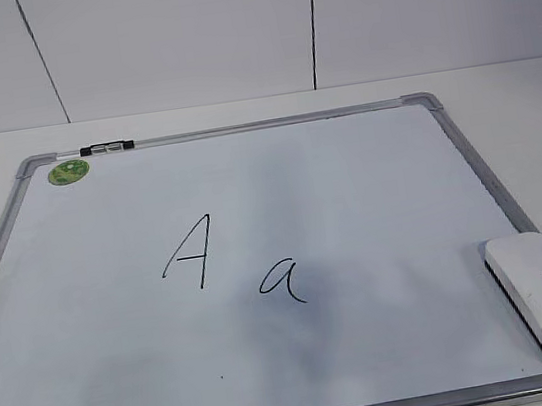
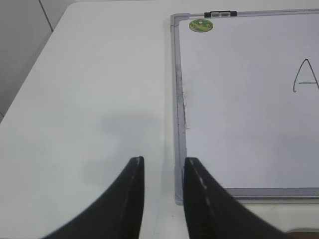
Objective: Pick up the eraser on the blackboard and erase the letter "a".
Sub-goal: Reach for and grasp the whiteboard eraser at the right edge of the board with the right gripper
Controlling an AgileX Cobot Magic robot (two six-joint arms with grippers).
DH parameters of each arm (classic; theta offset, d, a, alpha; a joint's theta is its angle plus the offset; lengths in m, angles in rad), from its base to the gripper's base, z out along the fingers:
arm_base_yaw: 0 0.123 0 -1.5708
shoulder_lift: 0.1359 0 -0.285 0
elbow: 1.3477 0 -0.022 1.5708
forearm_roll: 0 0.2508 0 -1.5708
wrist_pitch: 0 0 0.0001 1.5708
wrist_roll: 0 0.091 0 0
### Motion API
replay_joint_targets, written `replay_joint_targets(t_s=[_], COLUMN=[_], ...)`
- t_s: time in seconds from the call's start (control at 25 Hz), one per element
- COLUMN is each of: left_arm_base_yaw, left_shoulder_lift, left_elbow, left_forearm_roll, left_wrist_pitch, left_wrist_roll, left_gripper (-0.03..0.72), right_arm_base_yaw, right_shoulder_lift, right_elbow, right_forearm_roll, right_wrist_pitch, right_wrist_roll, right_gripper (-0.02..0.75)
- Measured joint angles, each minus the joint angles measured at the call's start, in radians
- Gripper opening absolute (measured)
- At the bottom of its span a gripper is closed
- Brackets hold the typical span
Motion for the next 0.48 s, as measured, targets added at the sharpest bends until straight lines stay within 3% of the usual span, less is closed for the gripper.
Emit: replay_joint_targets(t_s=[0.2,0.48], left_arm_base_yaw=[0.0,0.0], left_shoulder_lift=[0.0,0.0], left_elbow=[0.0,0.0], left_forearm_roll=[0.0,0.0], left_wrist_pitch=[0.0,0.0], left_wrist_roll=[0.0,0.0], left_gripper=[0.182,0.182], right_arm_base_yaw=[-0.002,-0.002], right_shoulder_lift=[0.165,0.278], right_elbow=[-0.019,-0.023], right_forearm_roll=[0.082,0.096], right_wrist_pitch=[-0.017,-0.076], right_wrist_roll=[-0.086,-0.139], right_gripper=[0.569,0.569])
